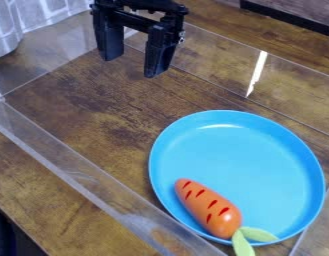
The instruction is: Remove the carrot from inside the blue tray and put it on the table
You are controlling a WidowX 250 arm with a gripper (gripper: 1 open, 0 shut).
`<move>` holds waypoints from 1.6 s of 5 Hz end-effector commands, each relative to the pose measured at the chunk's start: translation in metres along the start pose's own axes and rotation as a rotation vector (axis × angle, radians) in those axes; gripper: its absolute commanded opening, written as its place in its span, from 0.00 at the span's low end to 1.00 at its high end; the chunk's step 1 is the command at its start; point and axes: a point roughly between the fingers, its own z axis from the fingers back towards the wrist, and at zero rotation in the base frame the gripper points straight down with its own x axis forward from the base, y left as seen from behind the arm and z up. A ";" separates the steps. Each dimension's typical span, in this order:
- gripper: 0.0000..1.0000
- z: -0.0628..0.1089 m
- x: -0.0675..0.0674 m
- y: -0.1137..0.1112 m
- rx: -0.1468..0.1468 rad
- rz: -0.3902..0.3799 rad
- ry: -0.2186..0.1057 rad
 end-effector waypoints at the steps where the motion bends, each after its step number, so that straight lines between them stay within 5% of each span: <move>1: 1.00 -0.007 0.000 -0.003 -0.001 -0.022 0.014; 2: 1.00 -0.017 -0.001 -0.019 0.002 -0.125 0.023; 6: 1.00 -0.070 -0.016 -0.112 0.052 -0.759 0.025; 7: 1.00 -0.094 -0.014 -0.118 0.045 -0.839 0.022; 8: 1.00 -0.103 -0.011 -0.116 0.032 -0.837 0.025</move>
